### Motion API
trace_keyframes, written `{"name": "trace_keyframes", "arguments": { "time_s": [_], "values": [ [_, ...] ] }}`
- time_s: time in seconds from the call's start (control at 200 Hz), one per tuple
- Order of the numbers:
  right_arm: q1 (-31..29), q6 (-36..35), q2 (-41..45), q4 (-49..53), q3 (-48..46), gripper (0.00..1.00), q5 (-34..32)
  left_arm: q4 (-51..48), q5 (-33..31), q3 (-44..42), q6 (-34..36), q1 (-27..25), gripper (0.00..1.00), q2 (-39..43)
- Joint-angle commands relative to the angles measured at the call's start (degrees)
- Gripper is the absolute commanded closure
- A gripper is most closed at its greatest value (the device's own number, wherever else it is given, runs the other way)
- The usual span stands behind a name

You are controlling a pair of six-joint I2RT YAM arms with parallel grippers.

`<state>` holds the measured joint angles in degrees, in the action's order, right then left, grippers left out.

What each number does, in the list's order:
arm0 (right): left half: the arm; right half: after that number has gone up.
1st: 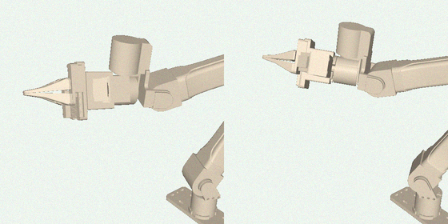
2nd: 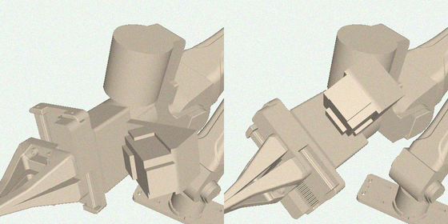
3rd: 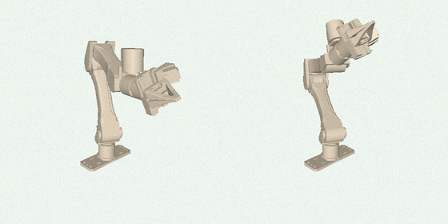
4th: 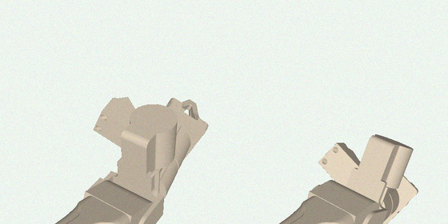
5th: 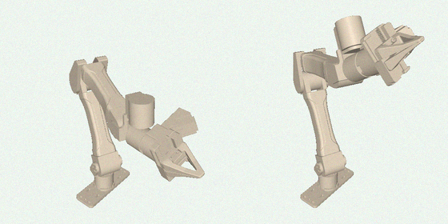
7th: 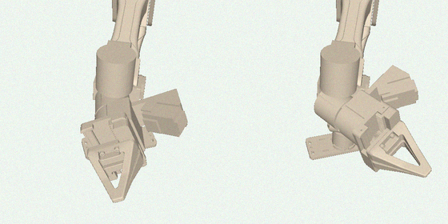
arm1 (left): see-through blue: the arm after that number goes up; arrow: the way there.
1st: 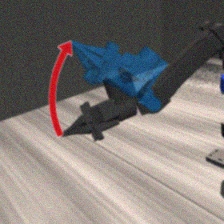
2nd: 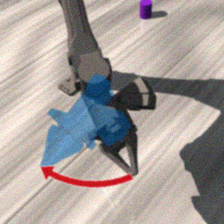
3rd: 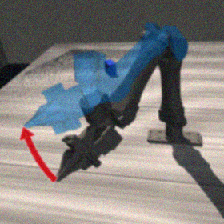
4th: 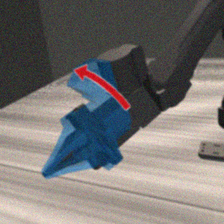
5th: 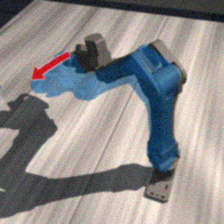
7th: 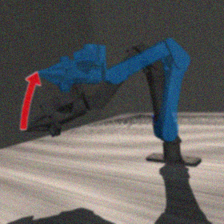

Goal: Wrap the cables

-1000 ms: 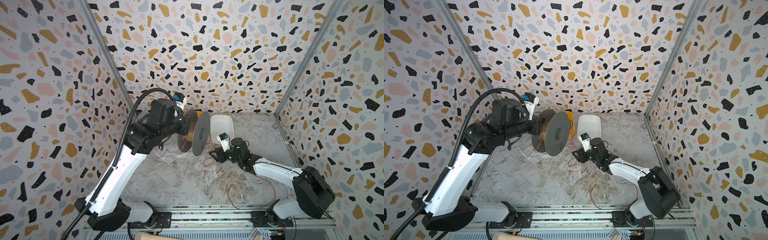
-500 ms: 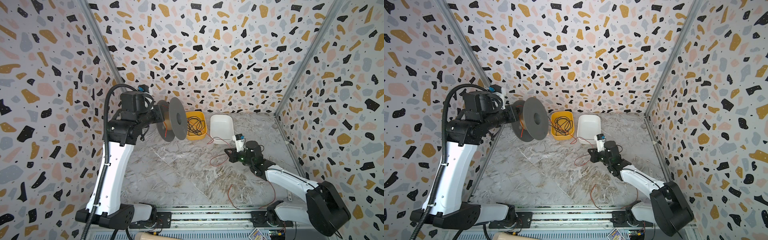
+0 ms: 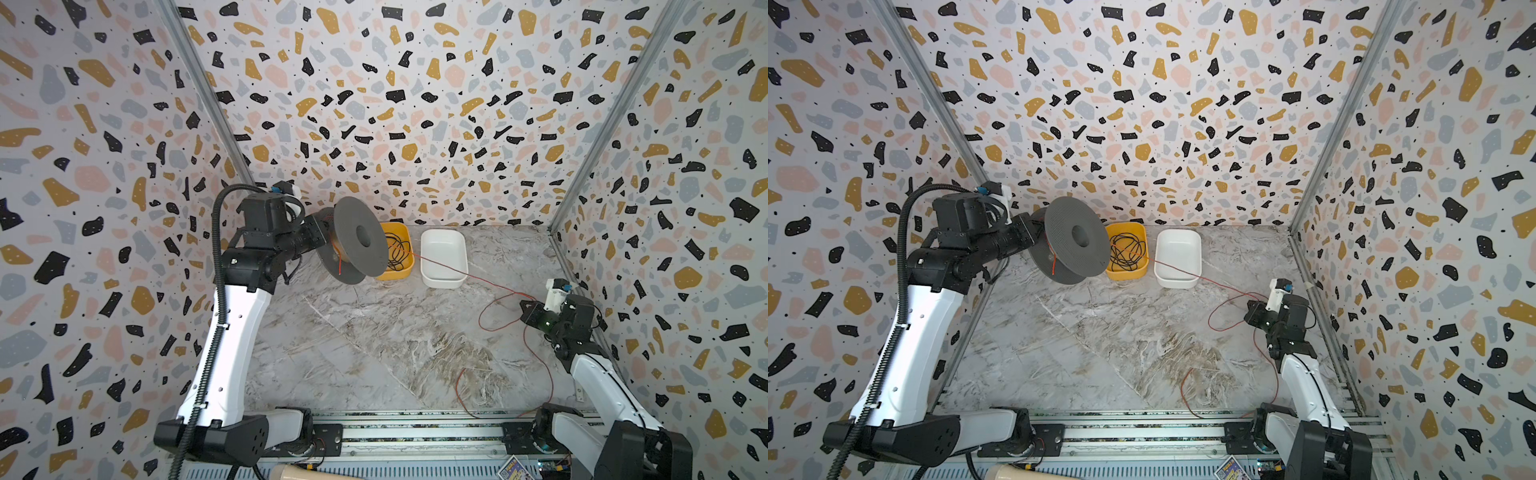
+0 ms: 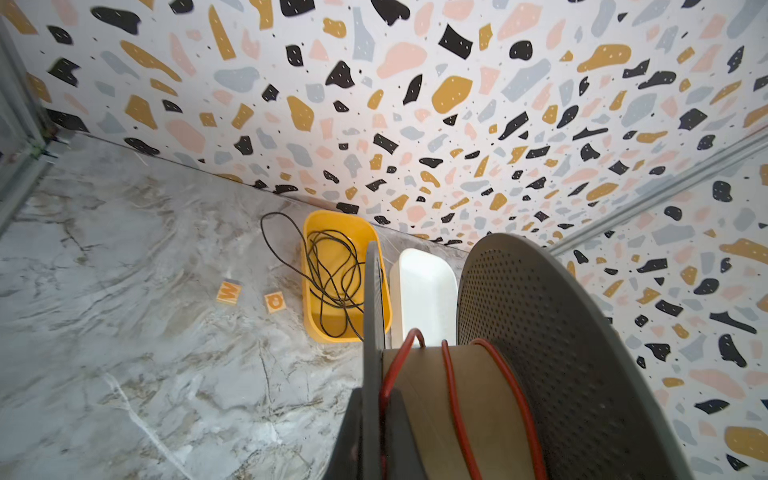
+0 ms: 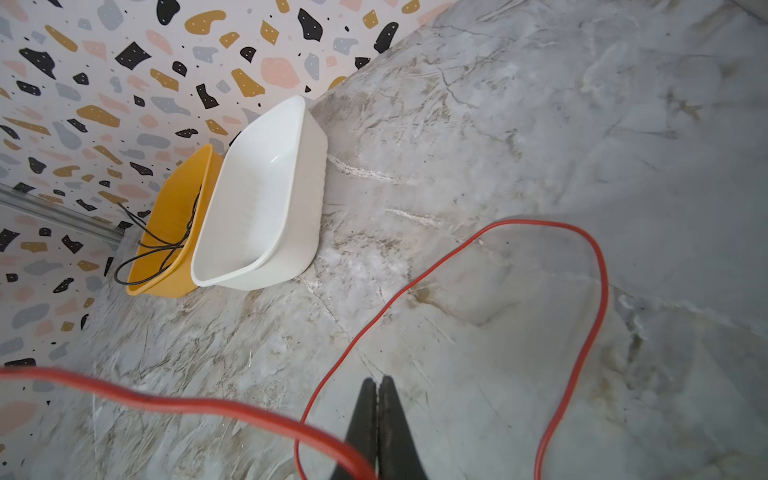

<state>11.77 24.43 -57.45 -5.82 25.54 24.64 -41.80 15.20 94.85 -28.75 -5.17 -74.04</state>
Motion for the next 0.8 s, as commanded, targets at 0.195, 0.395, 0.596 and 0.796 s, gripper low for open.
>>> {"name": "trace_keyframes", "arguments": {
  "time_s": [0.195,0.395,0.596,0.796],
  "values": [
    [2.05,0.93,-3.88,0.96,-1.02,0.67,3.55,11.58,0.68,1.13,-1.39,1.74,1.00,3.00],
    [0.53,-1.34,-1.99,2.52,-0.26,0.33,2.52,11.57,4.65,1.47,-2.23,1.74,1.00,4.23],
    [-7.53,-2.51,-0.70,1.18,1.30,0.23,0.07,11.15,7.25,1.20,-2.80,1.65,1.00,5.41],
    [-21.95,-6.17,-0.18,-6.80,2.91,0.20,-1.90,11.07,8.23,0.17,-3.24,1.65,1.00,6.88]
  ]
}}
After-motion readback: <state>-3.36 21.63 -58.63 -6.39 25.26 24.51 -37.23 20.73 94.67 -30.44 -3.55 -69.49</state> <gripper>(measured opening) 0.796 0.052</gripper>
